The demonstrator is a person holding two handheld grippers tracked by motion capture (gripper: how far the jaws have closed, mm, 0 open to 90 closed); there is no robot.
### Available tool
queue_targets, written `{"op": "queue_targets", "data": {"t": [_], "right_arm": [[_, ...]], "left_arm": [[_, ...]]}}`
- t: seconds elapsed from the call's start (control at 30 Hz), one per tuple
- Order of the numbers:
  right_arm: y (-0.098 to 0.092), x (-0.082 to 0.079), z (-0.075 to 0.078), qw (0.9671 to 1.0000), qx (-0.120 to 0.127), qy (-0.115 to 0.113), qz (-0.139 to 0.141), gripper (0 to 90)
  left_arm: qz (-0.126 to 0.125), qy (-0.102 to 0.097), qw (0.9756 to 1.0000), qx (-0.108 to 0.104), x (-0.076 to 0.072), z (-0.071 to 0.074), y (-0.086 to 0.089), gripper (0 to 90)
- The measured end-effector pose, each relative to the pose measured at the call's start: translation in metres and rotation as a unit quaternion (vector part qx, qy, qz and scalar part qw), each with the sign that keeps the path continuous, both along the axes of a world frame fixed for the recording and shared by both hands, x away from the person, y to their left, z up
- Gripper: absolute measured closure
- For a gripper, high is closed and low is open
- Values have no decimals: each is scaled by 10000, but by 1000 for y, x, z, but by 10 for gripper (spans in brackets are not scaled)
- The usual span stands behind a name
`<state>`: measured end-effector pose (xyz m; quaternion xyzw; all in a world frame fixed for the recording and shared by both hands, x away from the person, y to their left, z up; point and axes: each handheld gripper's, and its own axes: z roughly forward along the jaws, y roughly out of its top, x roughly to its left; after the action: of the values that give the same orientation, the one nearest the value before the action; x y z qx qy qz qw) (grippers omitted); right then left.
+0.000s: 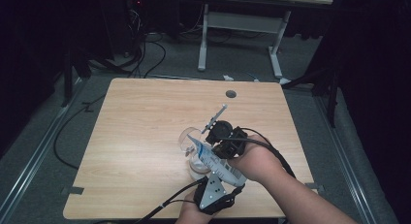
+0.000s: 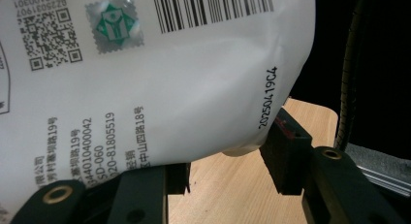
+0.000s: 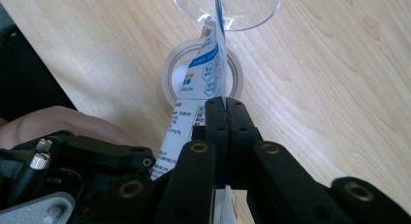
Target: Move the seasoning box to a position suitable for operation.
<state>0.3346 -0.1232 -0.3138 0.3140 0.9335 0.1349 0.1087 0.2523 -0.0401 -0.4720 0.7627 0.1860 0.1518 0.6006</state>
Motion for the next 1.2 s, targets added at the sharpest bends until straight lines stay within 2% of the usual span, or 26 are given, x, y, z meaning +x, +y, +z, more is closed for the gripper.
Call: {"op": "queue_targets", "data": {"t": [1.2], "right_arm": [[2,2,0,10000,0,-41,44,900]], "left_arm": [[-4,-20,10000,-35,1,2,1,575]]}}
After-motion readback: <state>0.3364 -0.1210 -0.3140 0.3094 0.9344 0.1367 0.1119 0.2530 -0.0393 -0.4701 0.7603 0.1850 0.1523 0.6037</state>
